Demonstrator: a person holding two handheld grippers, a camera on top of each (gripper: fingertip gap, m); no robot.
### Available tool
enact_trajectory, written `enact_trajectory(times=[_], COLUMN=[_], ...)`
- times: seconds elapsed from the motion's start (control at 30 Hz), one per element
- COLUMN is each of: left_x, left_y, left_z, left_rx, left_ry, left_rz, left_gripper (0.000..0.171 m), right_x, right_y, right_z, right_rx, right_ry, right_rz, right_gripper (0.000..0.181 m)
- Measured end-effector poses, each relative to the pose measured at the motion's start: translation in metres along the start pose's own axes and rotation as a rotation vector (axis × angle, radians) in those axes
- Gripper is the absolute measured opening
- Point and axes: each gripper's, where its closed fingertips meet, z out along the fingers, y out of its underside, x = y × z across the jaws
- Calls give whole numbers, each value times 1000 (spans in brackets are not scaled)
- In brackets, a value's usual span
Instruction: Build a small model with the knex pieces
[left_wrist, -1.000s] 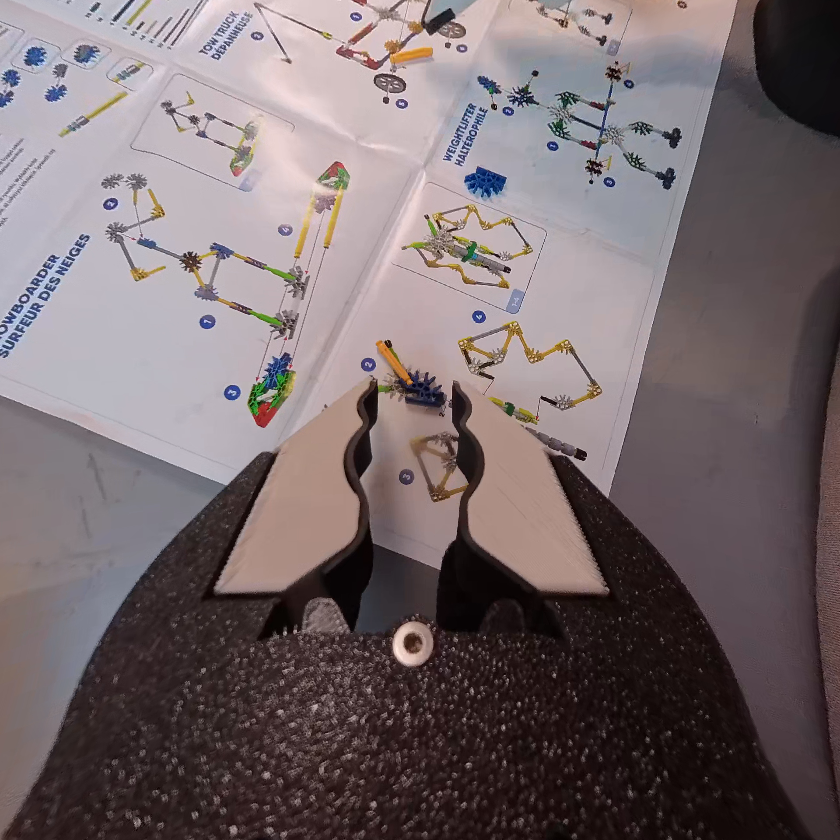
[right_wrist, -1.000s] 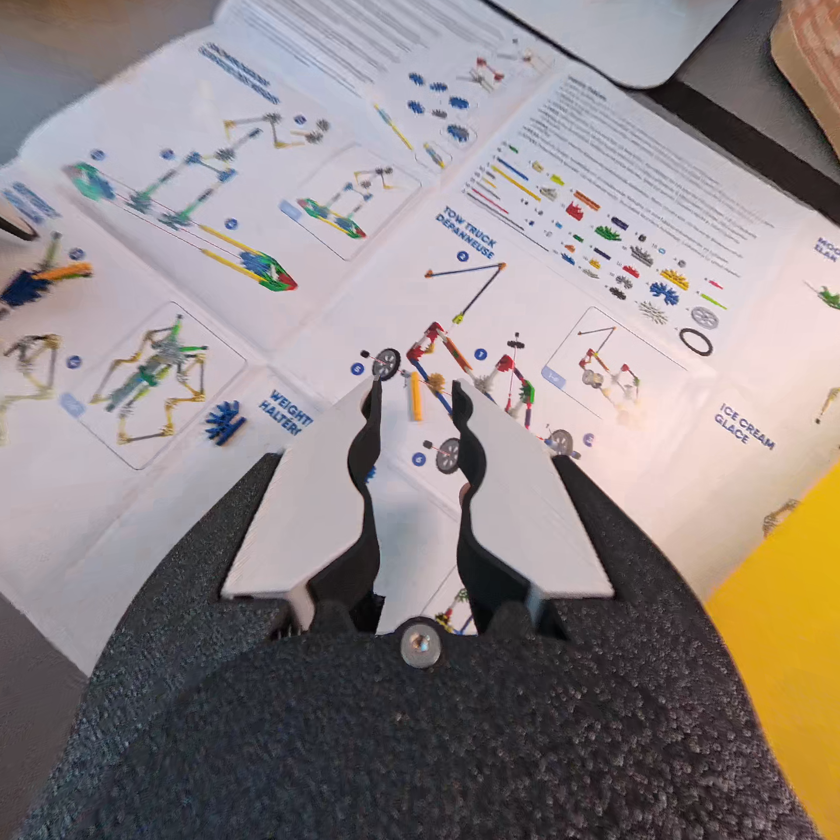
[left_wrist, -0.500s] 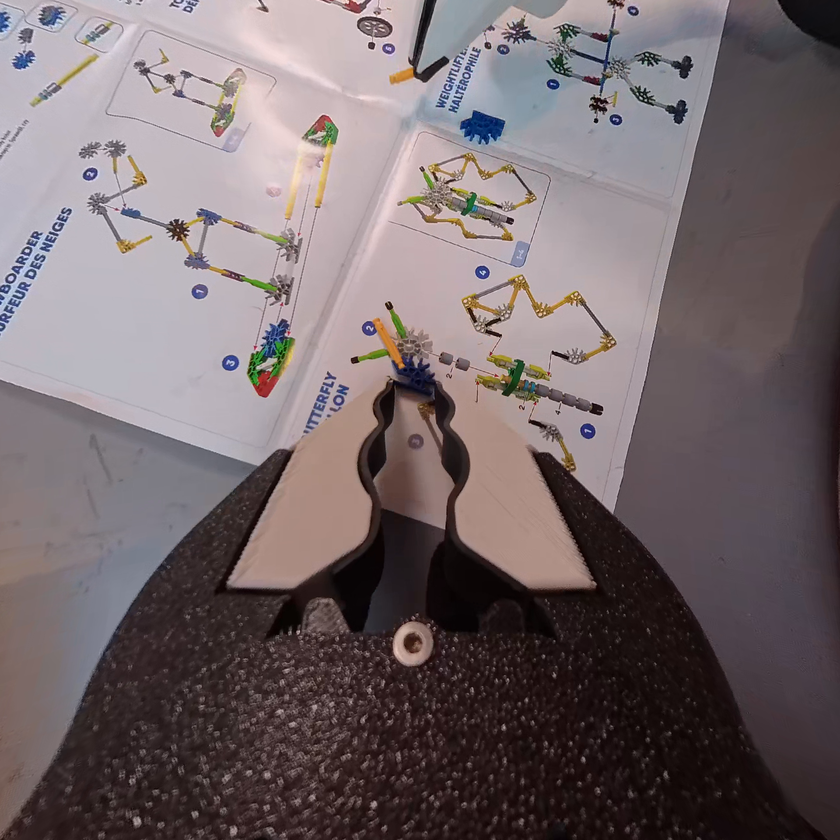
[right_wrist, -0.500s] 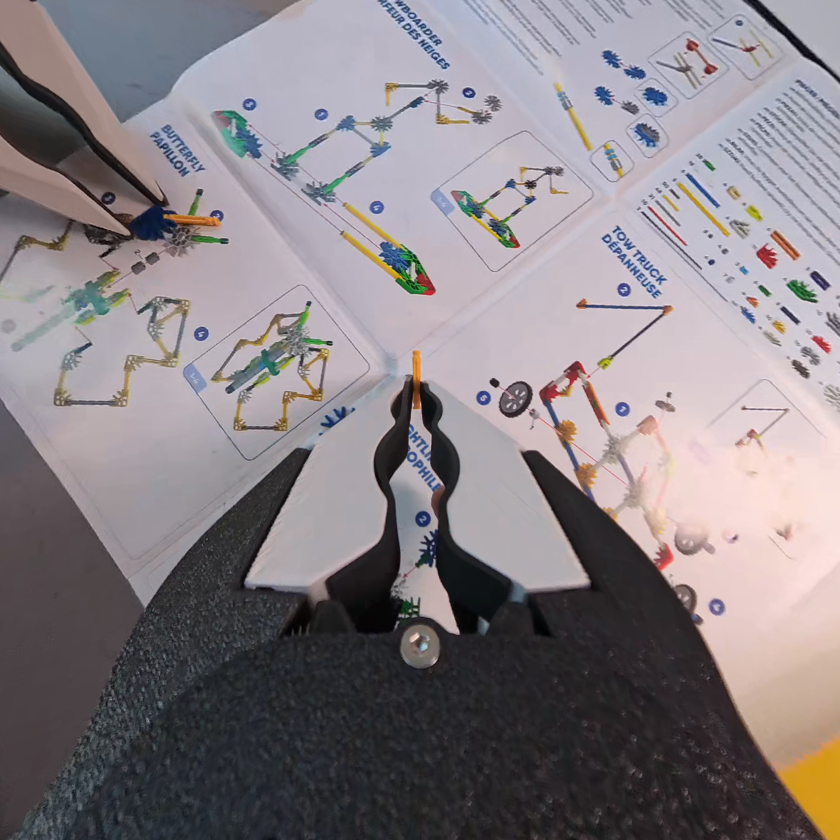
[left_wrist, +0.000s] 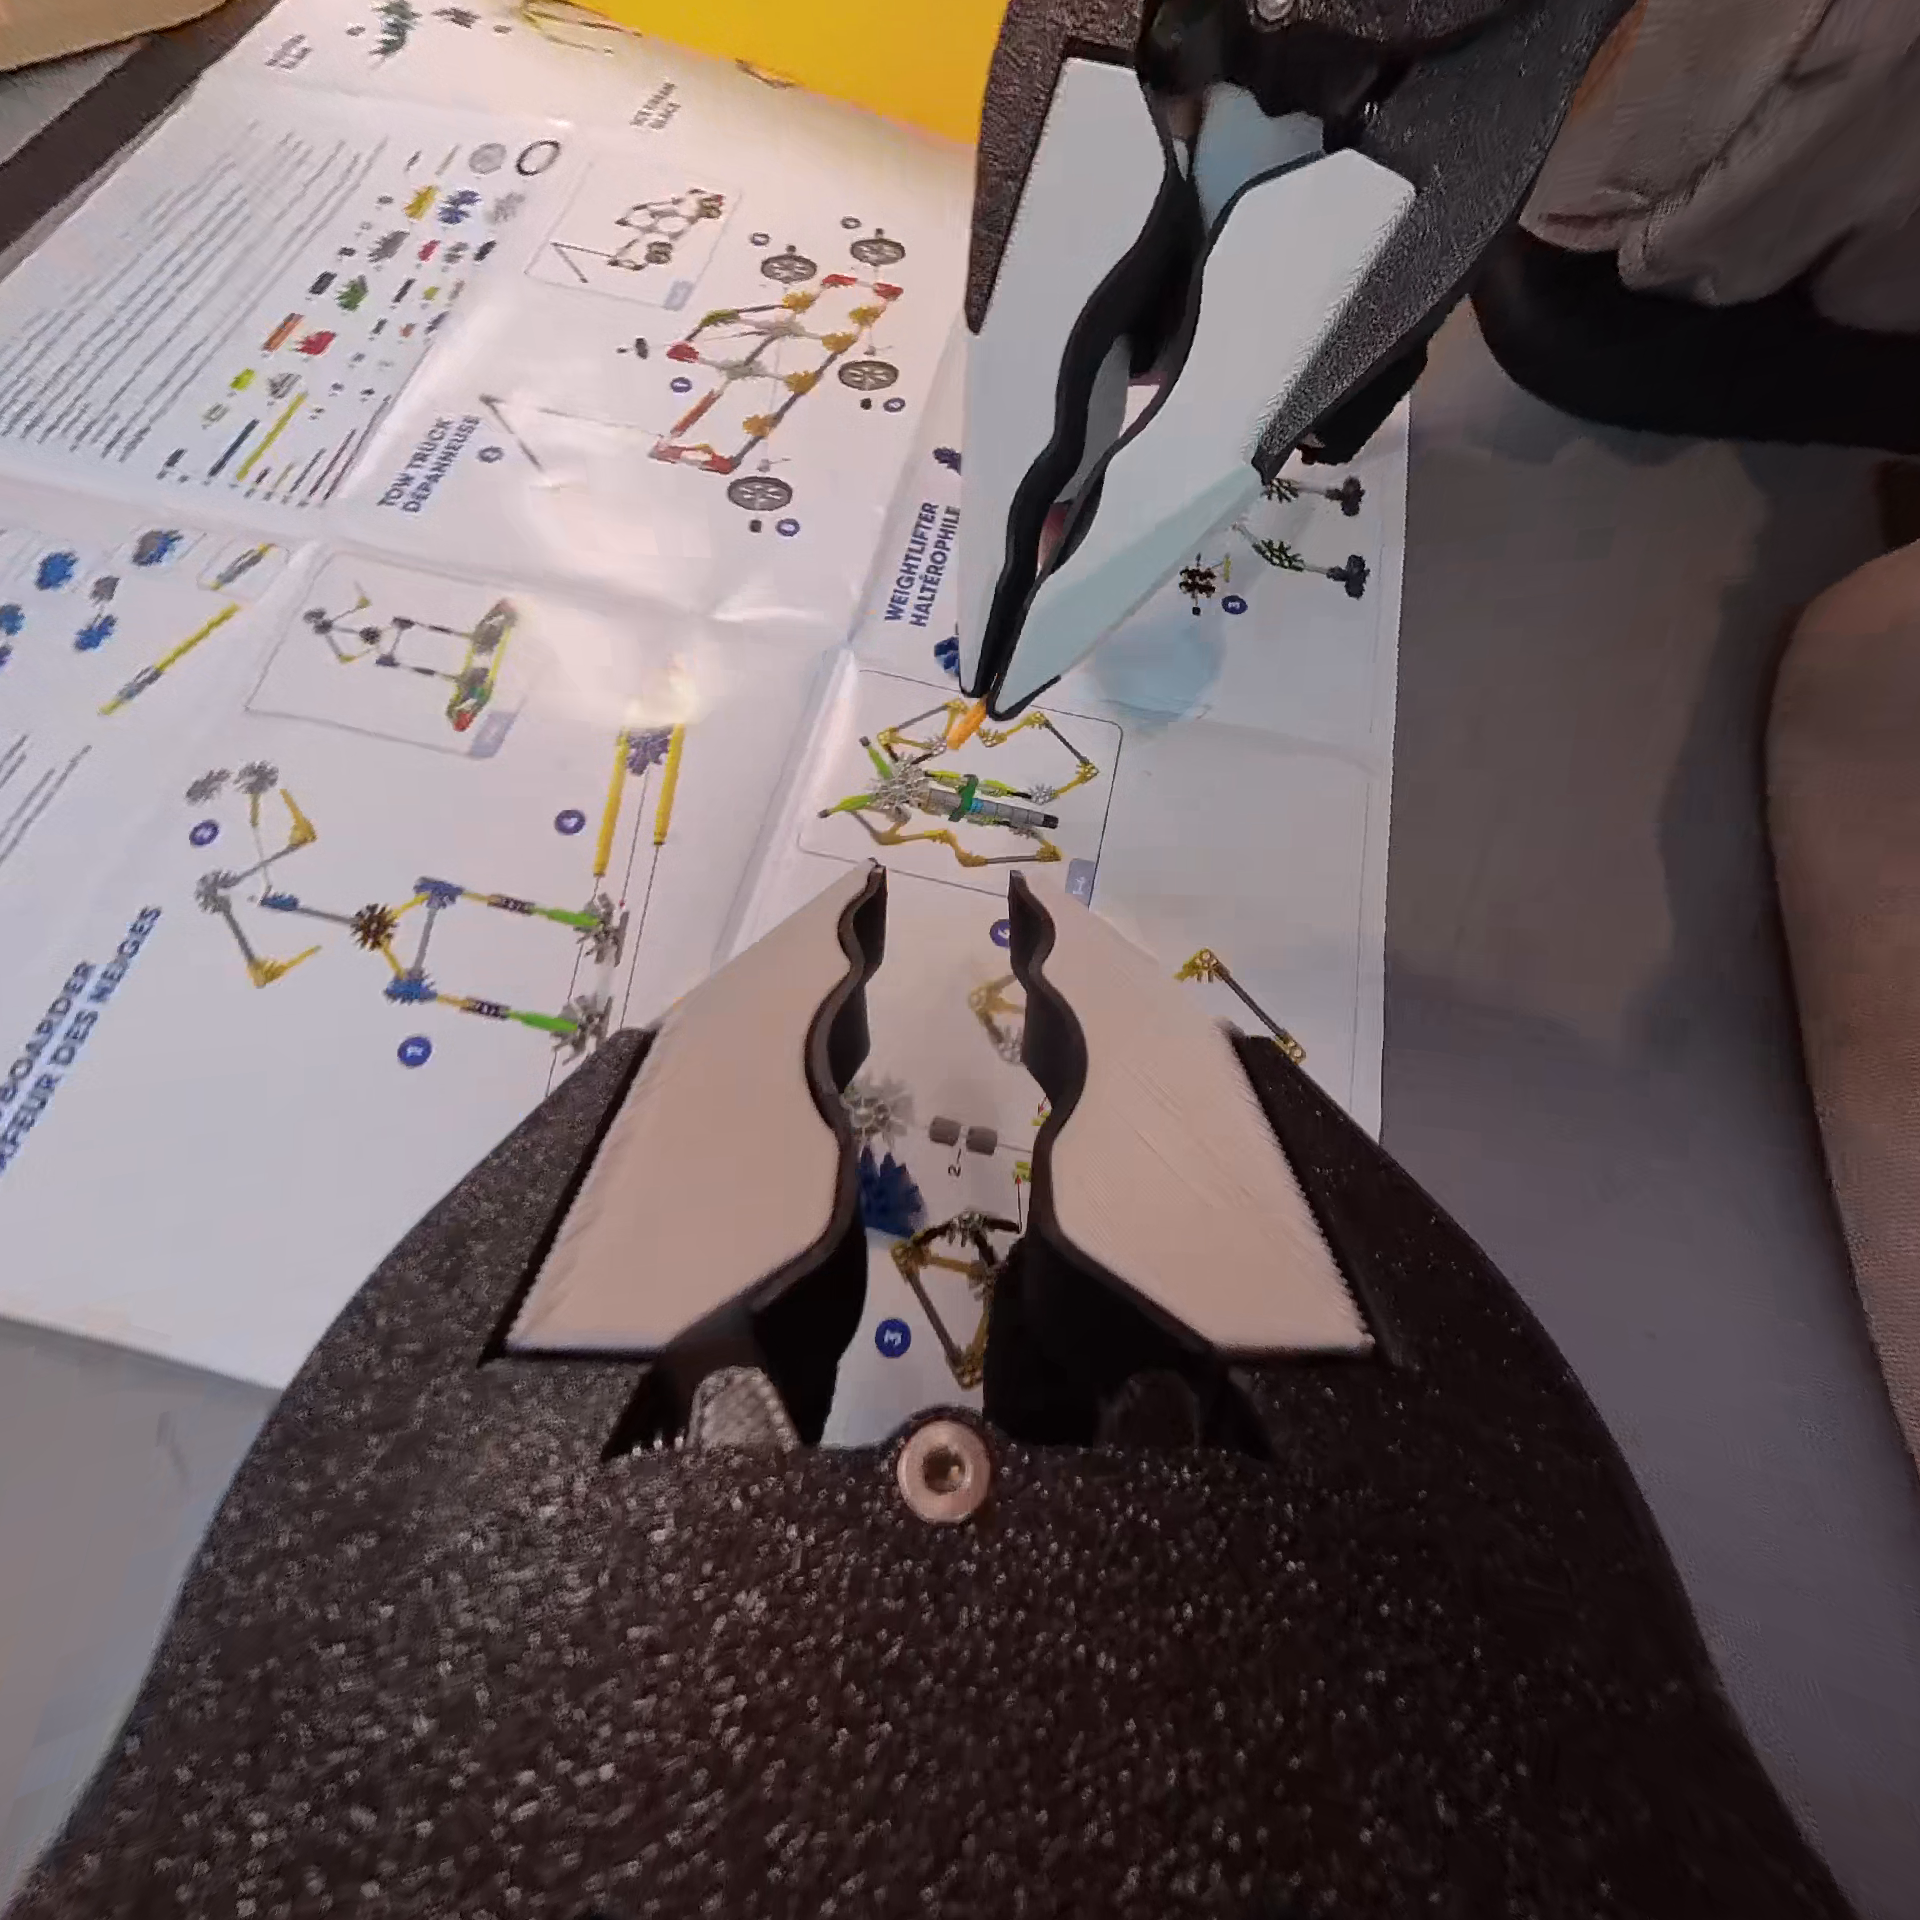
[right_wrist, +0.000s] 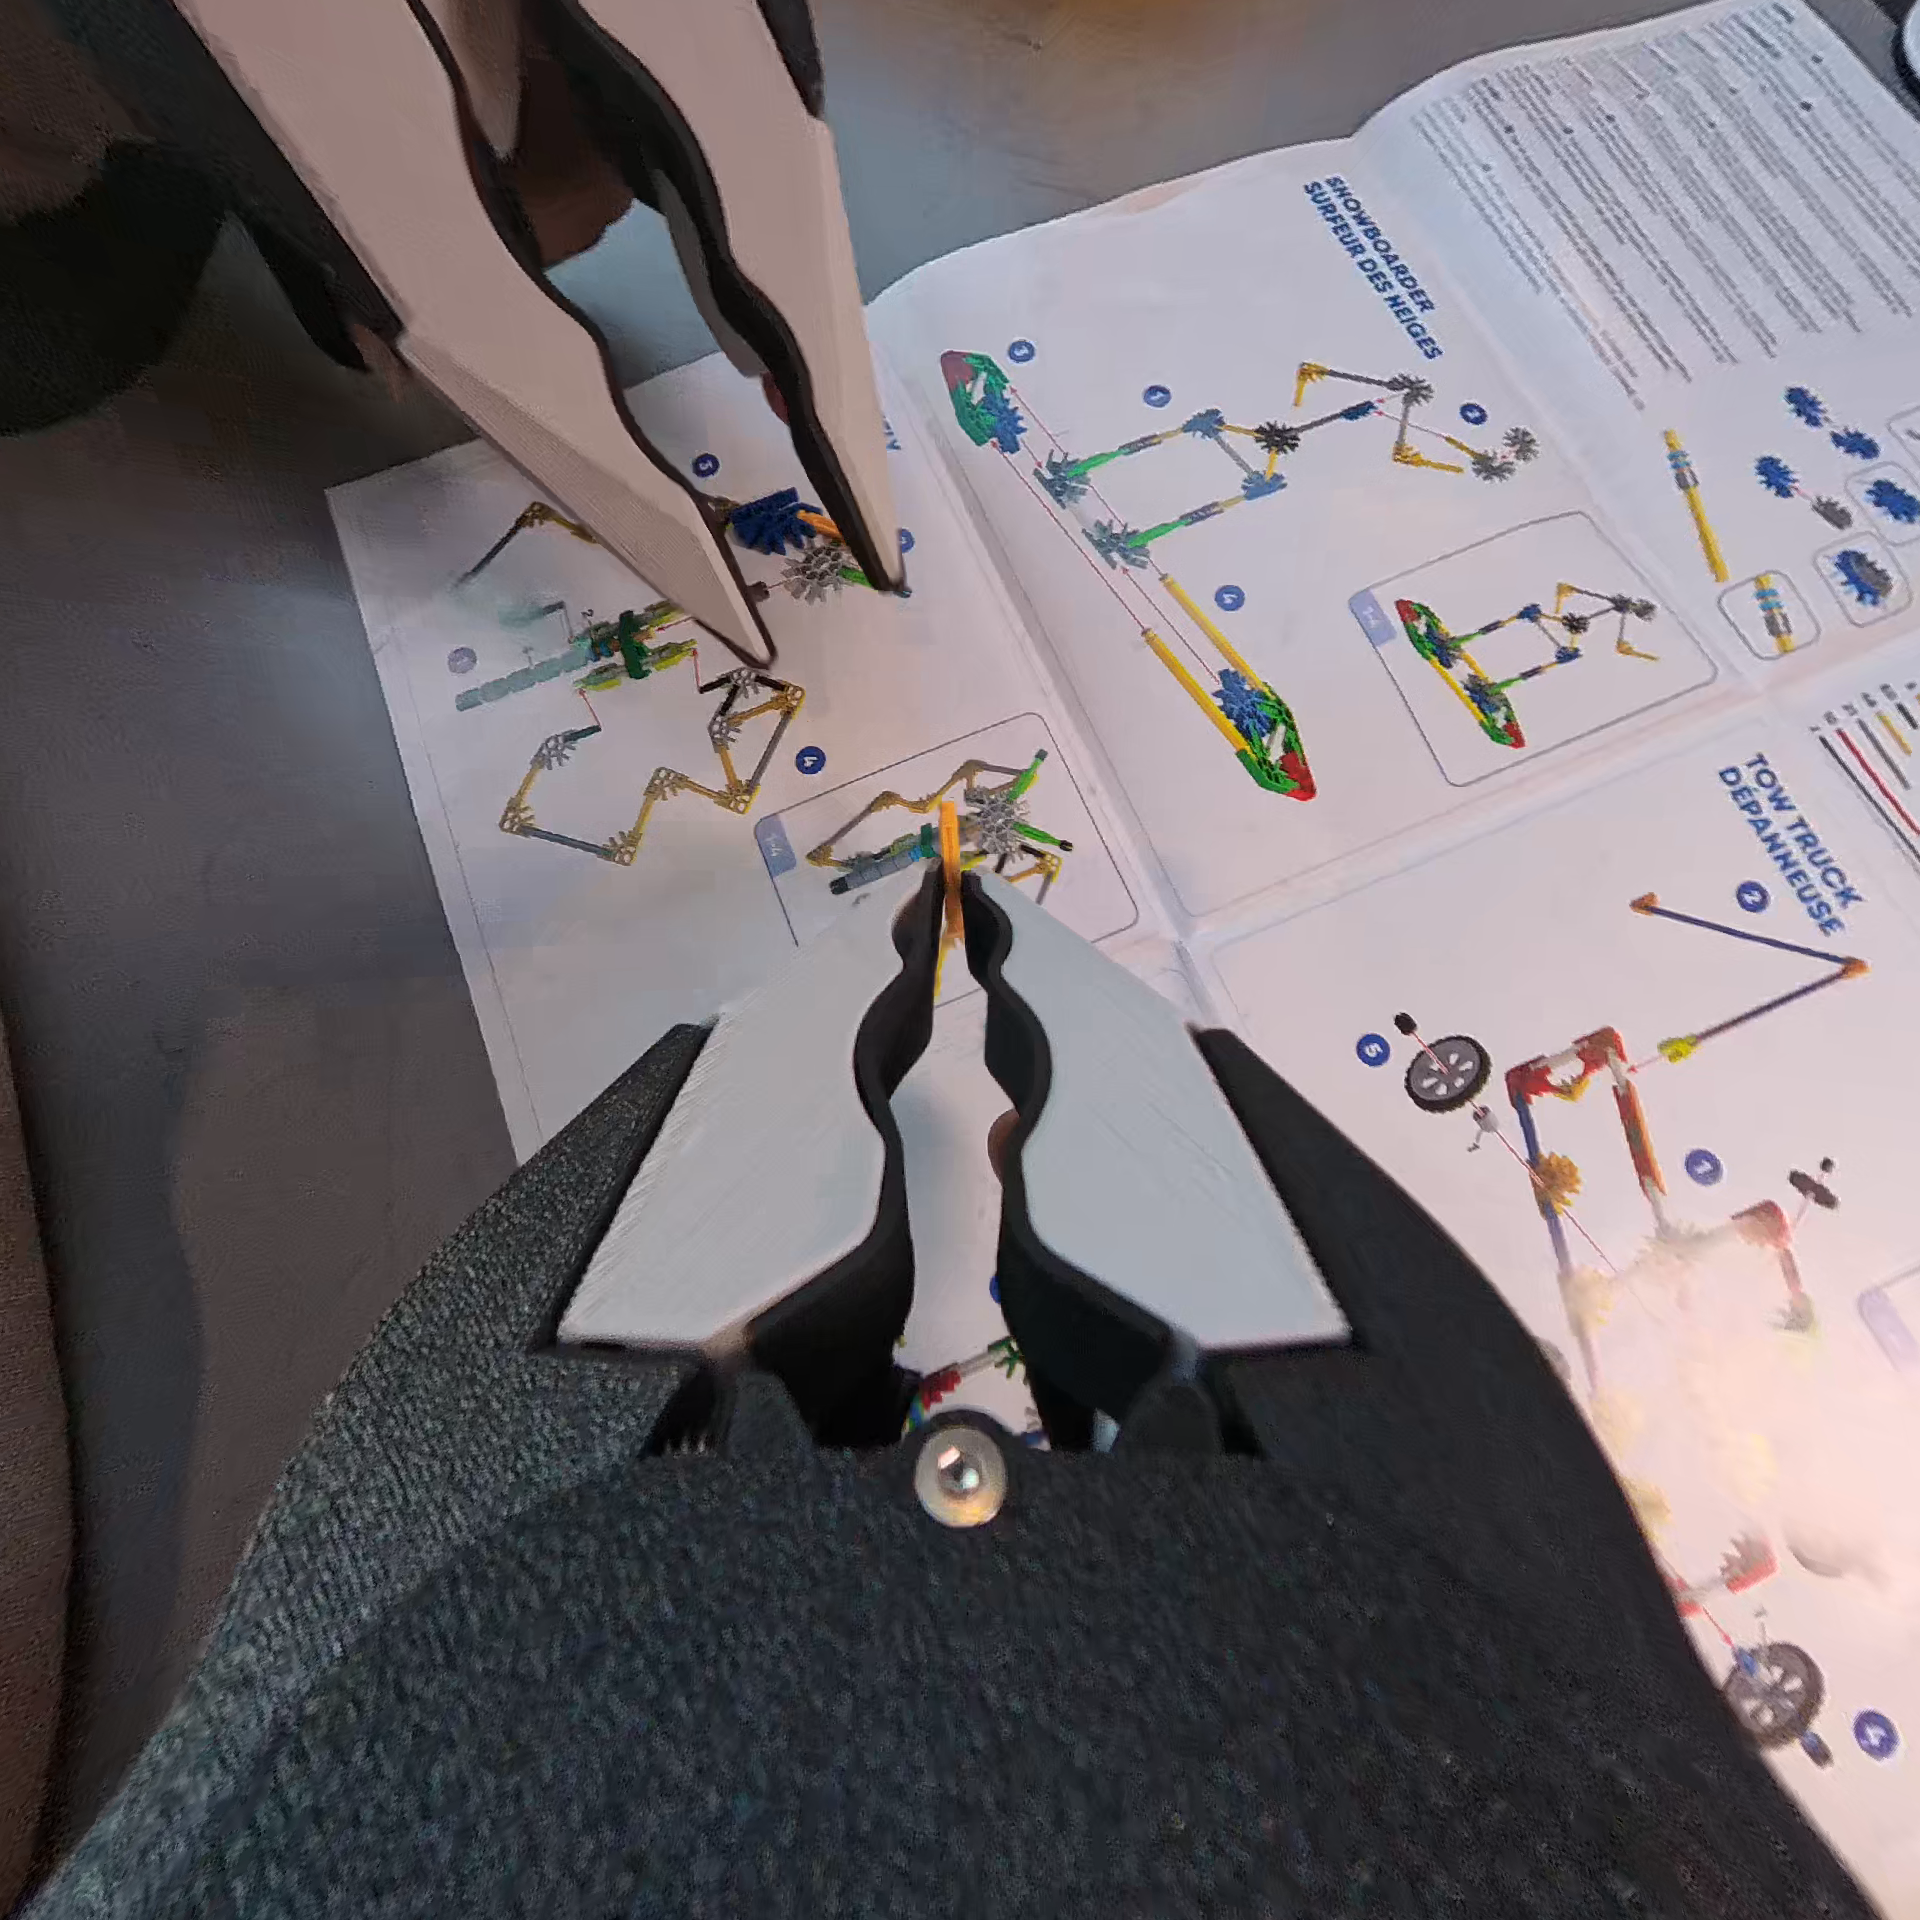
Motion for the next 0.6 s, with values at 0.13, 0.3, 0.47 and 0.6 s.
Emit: enact_trajectory(times=[0.13,0.3,0.47,0.6], left_x=[11,23,25,8], left_y=[0,-1,3,6], left_z=[23,29,23,9], left_rx=[-77,-77,-66,-18], left_ry=[56,127,141,118], left_rz=[127,168,170,115], left_gripper=[22,3,3,3], right_x=[-17,-27,-20,15], right_y=[-8,-8,-7,19], right_z=[4,6,1,-19], right_rx=[46,51,48,-71], right_ry=[-35,-71,-58,16], right_rz=[-52,-60,-57,-45], right_gripper=[2,2,23,34])
